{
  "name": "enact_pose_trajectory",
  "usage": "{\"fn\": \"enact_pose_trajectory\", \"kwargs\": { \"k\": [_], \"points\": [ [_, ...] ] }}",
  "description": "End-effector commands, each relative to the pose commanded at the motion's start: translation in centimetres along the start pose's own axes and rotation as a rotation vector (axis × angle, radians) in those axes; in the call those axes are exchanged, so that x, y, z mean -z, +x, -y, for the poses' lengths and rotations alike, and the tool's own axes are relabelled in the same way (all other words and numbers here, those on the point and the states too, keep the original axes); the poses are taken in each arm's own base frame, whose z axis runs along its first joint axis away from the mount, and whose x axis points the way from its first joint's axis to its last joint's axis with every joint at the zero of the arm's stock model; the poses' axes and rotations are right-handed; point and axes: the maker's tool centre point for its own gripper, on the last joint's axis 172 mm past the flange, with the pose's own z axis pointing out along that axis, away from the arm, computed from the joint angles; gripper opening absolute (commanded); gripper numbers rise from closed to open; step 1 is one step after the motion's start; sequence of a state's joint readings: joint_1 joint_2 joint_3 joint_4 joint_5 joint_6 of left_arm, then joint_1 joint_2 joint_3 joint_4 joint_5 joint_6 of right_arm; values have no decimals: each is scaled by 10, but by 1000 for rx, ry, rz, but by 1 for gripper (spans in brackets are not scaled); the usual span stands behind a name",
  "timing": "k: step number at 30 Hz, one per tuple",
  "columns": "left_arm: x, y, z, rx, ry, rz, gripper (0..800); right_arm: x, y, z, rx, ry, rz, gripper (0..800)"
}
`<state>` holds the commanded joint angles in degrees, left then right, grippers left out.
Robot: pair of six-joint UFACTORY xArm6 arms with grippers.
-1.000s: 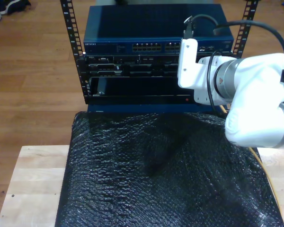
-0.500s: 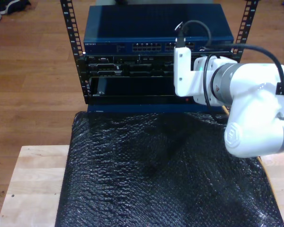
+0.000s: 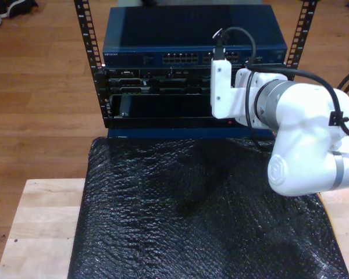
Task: Grab the cable and plug it in
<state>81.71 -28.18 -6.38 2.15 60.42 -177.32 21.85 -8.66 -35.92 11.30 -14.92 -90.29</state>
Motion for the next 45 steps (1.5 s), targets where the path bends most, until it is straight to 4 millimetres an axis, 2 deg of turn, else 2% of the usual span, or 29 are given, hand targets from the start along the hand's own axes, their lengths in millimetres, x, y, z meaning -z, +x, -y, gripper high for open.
{"fn": "enact_pose_trajectory", "kwargs": {
  "k": [3,6,9,14,19,22,33,40,45],
  "points": [
    [0,0,0,0,0,-2,800,0,22,8,19,11,-32,0],
    [0,0,0,0,0,-2,800,0,25,12,24,17,-37,0],
    [0,0,0,0,0,-2,800,1,24,25,32,21,-36,0],
    [0,0,0,0,0,-2,800,7,31,5,105,-72,-47,0],
    [0,0,0,0,0,0,800,-4,32,0,108,-74,-45,0],
    [0,0,0,0,0,-2,800,-12,31,3,106,-65,-42,0],
    [0,0,0,0,0,0,800,-9,31,-25,104,-206,-35,0],
    [0,0,0,0,0,-2,800,-11,27,-19,100,-232,-28,0],
    [0,0,0,0,0,-2,800,-6,25,-29,106,-309,-22,0]
  ]
}}
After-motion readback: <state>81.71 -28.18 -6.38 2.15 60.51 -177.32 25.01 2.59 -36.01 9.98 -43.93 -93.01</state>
